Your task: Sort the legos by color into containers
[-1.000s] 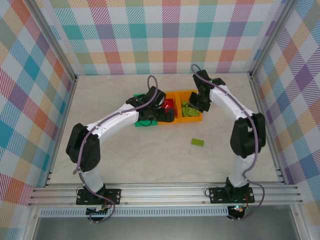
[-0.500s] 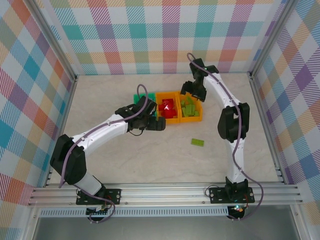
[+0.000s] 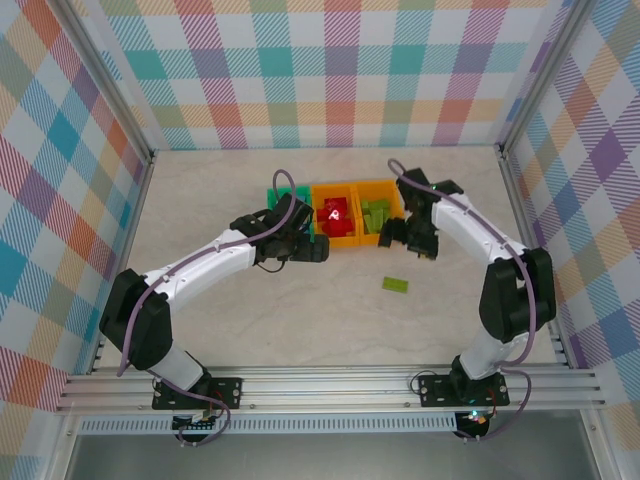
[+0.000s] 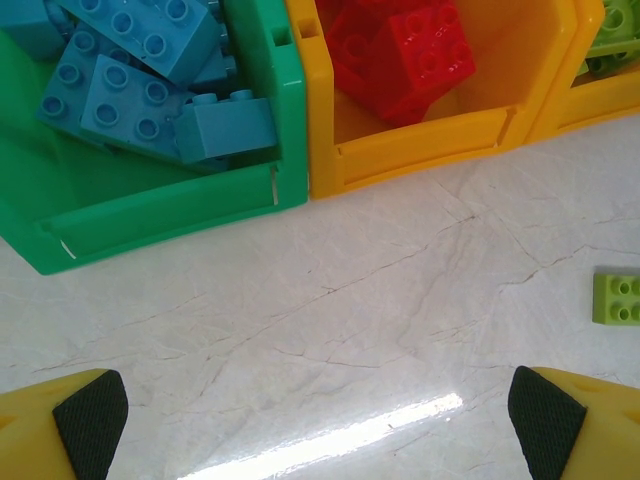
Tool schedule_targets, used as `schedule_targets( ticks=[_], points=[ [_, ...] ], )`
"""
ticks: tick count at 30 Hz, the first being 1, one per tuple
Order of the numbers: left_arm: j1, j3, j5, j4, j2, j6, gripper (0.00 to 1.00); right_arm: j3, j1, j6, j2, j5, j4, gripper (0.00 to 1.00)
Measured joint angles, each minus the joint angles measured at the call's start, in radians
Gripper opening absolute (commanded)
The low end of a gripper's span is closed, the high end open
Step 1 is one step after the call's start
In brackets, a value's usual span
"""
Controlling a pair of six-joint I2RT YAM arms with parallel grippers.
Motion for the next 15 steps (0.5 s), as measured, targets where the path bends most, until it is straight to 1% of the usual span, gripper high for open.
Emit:
schedule_targets(
  ticks=[2,6,9,15],
  points=[
    [0.0,0.0,0.0,0.0,0.0,0.0,1.0,-0.086,0.038,0.043,0.0,-0.005,0.015,0.97],
    [0.0,-0.011,0.0,0.01,0.0,0.0,1.0,-0.182,0.097,0.117,0.0,-0.018,0.049,0.98],
    [0.0,-0.028,0.0,0.016,-0.002,0.0,1.0,-0.192,0.115,0.153,0.005,-0.017,0.076,0.99],
    [0.0,-0.043,-0.001,0.018,-0.02,-0.003,1.0,-0.192,0.118,0.202,0.058,0.013,0.117,1.0]
  ],
)
